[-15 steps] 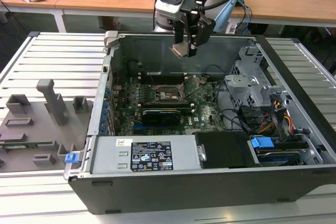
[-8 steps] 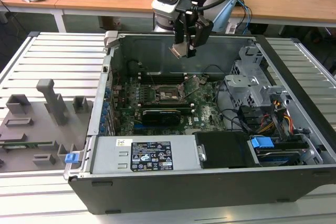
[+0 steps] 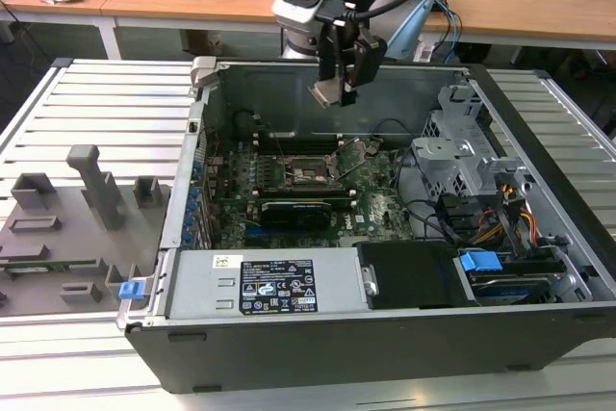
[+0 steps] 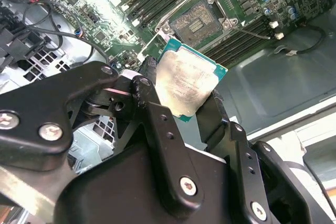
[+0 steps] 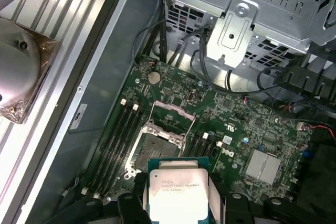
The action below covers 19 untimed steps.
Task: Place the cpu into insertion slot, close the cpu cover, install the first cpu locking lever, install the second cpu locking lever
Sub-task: 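Place the cpu into insertion slot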
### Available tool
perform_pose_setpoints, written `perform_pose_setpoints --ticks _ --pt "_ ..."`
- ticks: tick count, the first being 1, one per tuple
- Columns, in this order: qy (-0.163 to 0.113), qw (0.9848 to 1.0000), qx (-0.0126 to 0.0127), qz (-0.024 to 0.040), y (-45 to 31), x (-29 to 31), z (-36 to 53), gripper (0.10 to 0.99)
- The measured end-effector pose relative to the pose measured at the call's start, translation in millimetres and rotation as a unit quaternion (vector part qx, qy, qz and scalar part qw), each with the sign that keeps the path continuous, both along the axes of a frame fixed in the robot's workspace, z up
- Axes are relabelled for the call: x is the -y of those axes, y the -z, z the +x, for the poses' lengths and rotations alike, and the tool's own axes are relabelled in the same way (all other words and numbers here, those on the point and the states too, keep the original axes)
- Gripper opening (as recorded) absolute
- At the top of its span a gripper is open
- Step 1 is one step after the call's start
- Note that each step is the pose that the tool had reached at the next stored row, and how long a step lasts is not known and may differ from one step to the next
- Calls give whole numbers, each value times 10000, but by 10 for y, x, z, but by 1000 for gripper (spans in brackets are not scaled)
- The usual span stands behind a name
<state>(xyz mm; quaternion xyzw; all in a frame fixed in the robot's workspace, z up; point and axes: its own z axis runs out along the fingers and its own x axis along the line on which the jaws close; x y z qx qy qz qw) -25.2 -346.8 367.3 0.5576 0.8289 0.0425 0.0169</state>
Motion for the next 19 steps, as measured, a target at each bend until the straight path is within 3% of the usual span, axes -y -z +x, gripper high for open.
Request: perform_pose_setpoints --ticks 10,19 --pt "211 9998 1 1 8 0 -8 541" --pt "670 9978 0 0 35 0 -25 541"
